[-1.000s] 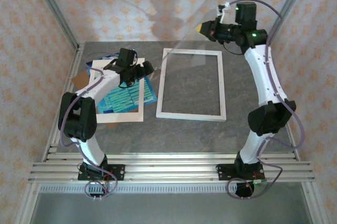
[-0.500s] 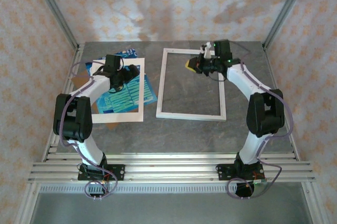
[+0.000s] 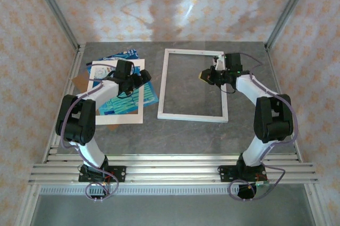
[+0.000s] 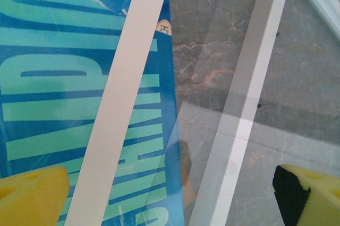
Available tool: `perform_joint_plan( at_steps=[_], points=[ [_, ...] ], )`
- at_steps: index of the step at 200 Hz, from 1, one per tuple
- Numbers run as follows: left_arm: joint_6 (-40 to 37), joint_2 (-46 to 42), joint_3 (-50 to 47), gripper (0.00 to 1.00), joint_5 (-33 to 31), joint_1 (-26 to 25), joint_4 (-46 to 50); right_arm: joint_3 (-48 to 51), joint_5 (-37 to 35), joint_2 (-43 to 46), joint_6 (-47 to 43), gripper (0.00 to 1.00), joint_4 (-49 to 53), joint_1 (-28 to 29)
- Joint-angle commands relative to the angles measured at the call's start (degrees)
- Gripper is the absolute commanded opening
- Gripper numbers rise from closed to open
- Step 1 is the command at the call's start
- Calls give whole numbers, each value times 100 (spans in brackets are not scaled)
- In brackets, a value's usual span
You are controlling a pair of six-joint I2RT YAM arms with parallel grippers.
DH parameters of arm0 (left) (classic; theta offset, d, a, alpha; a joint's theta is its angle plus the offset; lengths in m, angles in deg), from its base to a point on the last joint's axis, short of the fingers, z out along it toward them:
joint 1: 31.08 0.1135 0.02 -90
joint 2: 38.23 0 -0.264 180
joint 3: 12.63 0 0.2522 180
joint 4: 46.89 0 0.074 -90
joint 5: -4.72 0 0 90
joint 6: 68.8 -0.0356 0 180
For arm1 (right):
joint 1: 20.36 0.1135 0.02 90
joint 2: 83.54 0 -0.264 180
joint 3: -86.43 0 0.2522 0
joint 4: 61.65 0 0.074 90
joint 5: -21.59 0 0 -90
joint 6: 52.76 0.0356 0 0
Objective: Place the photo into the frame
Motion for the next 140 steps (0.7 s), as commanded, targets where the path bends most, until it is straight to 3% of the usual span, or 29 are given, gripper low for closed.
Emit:
perform_joint_plan(
  at_steps=[1, 74, 140],
  points=[
    [-54, -136, -86, 100, -66, -92, -122, 169, -259, 114, -549, 0, 149, -143],
    [-63, -178, -139, 100, -173, -312, -10, -186, -102, -319, -1626, 0, 1041, -397],
    [-107, -207, -140, 100, -243, -396, 122, -174, -304, -338, -1650, 0, 1111, -588]
  ],
)
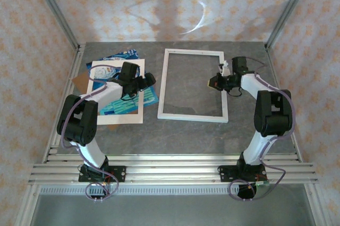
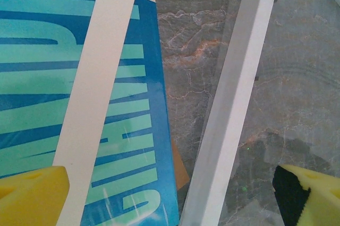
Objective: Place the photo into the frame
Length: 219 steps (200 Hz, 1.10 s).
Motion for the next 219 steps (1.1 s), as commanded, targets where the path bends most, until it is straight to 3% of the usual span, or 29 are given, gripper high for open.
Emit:
perform_joint_plan(
  at_steps=[1, 219],
  points=[
    [-105, -206, -74, 100, -178, -43, 136, -66, -224, 126, -158, 0, 85, -31],
    [-227, -120, -54, 100, -156, -103, 219, 400, -1140, 733, 324, 0, -27, -90]
  ],
)
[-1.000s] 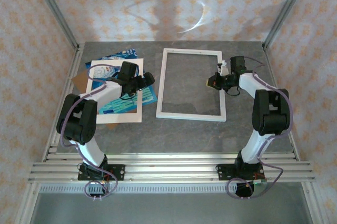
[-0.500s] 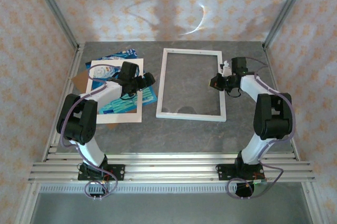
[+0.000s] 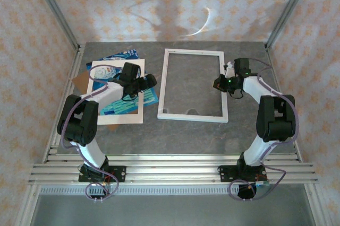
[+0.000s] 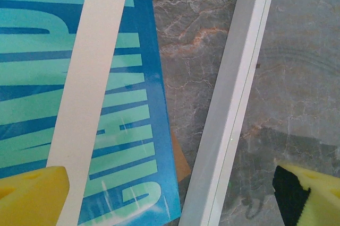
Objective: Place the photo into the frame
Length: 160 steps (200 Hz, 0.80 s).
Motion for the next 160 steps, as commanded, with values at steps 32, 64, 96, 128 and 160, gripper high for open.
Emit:
perform_joint_plan(
  at_steps=[32, 64, 96, 128, 160],
  points=[
    [-97, -106, -74, 100, -137, -31, 103, 56, -310, 303, 37, 0, -25, -39],
    [-97, -133, -82, 100, -134, -35, 124, -28, -213, 249, -89, 0, 3, -44],
    [-96, -167, -83, 100, -145, -31, 138, -97, -218, 227, -127, 0, 78, -46],
    [-95, -175, -76, 100, -153, -40, 152, -75, -59, 241, -128, 0, 170, -45],
    [-106, -177, -56, 100, -153, -40, 164, -31, -174, 304, -270, 0, 297, -42]
  ],
)
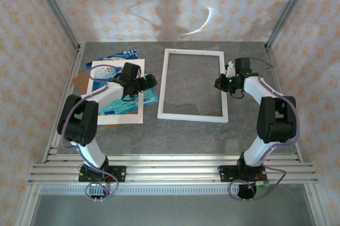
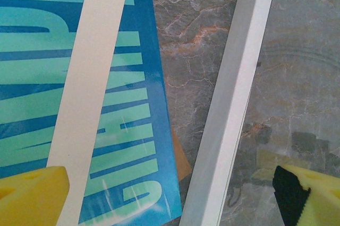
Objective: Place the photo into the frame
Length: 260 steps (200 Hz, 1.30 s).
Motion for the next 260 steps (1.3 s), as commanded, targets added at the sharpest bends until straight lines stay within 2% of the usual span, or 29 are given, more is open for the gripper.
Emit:
perform_joint_plan(
  at_steps=[1, 204, 260],
  points=[
    [-90, -175, -56, 100, -156, -38, 158, -32, -66, 214, -224, 0, 246, -34],
    [-117, -283, -202, 100, -173, -55, 151, -125, -430, 311, -275, 0, 507, -31],
    [-89, -276, -215, 100, -151, -73, 108, -97, -22, 235, -288, 0, 337, -33]
  ],
)
